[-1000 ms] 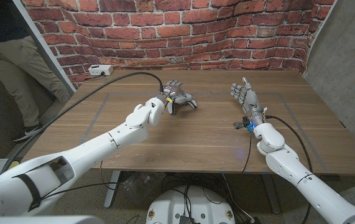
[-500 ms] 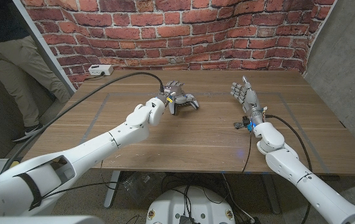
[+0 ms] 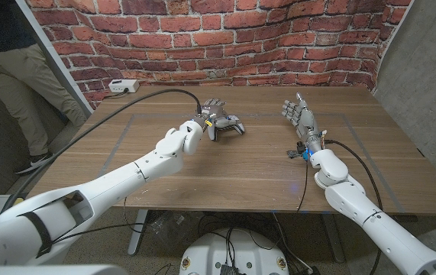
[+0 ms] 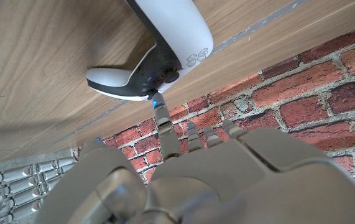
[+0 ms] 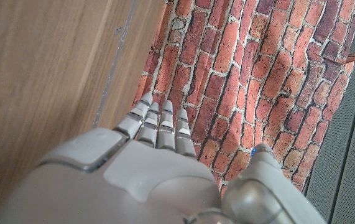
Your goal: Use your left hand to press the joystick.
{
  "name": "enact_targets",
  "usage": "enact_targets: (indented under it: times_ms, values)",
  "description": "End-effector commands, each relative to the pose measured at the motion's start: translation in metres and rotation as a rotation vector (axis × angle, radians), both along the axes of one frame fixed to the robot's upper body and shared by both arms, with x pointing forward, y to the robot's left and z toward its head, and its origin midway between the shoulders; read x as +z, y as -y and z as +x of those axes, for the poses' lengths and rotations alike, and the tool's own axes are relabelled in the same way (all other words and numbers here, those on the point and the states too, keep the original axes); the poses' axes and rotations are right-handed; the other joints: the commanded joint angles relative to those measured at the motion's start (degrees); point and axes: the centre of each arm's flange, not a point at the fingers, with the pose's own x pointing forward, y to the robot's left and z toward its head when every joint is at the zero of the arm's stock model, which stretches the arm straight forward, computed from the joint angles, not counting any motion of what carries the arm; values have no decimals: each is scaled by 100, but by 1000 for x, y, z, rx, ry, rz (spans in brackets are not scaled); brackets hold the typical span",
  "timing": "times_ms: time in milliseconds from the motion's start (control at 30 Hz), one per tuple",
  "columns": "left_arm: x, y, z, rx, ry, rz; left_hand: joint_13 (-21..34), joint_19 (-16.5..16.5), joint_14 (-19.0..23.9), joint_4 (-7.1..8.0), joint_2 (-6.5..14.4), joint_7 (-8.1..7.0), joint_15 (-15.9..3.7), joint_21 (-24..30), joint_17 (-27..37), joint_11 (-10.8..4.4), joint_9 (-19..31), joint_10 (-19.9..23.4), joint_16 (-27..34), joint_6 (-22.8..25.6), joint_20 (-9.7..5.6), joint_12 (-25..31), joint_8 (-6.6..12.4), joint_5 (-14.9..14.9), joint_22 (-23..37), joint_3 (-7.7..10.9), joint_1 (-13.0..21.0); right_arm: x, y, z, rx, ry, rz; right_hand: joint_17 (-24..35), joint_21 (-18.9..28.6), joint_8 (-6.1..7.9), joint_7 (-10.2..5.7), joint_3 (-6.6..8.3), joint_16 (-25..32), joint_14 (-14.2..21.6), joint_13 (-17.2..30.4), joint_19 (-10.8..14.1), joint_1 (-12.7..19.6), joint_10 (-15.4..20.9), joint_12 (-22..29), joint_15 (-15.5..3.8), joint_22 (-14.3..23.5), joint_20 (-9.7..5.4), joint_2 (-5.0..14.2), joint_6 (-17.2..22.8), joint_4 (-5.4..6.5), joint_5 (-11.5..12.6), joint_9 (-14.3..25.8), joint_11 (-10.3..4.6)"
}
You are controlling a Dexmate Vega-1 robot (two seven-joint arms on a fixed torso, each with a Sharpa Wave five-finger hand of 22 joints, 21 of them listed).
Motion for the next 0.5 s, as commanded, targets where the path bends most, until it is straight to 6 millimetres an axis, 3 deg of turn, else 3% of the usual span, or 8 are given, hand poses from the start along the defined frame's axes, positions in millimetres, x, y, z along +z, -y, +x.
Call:
enact_targets:
  times_ms: [33, 500]
  values:
    - [-3, 2, 4, 6, -9, 13, 10, -173, 29, -16, 32, -3, -52, 30, 23, -48, 11, 4, 14, 63, 27, 31, 47, 69, 26, -21, 15, 3, -2, 1, 9, 5, -4, 15, -13, -23, -25, 11, -1, -29, -2, 2, 51, -28, -19, -22, 23, -19, 12, -28, -13, 6, 20, -25]
    - [-7, 7, 8, 5, -25, 28, 13, -204, 33, -28, 5, -25, -63, 23, 26, -88, 14, 16, 14, 125, 48, 27, 33, 120, 28, -54, 38, 4, -3, 1, 15, 1, -5, 11, -17, -18, -28, 1, 3, -42, -4, -3, 64, -50, -23, -30, 21, -26, 5, -45, -31, -5, 20, -48]
